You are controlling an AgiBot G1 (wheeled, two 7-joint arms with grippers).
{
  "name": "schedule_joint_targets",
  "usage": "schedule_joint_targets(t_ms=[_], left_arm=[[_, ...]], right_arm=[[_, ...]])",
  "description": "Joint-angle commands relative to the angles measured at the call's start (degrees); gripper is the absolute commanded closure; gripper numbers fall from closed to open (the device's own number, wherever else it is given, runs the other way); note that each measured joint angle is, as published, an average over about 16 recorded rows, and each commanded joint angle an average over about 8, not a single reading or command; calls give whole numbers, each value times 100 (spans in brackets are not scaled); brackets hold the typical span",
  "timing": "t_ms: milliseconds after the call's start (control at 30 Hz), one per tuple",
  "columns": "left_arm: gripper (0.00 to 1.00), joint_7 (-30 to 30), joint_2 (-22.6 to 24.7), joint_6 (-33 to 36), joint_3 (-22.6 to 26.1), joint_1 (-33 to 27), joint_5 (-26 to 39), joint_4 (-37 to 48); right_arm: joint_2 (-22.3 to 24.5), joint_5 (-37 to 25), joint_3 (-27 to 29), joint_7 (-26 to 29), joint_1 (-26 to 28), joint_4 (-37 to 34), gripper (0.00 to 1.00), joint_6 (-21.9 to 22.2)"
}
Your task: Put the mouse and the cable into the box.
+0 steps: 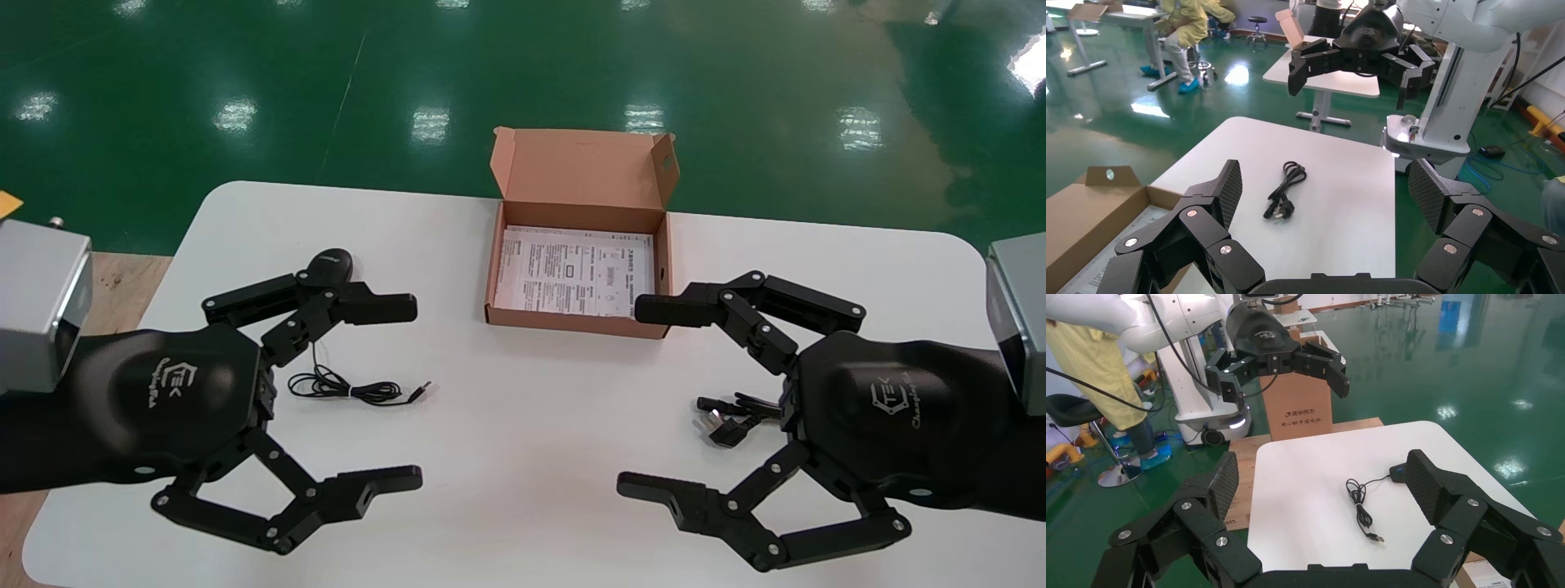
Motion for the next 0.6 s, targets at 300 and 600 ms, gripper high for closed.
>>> schedule_joint_targets(t_ms=[300, 600], left_arm=[[0, 0, 0, 0, 0, 0, 0, 0], [0, 0, 0, 0, 0, 0, 0, 0]], right_arm=[[0, 0, 0, 0, 0, 0, 0, 0], [0, 0, 0, 0, 0, 0, 0, 0]])
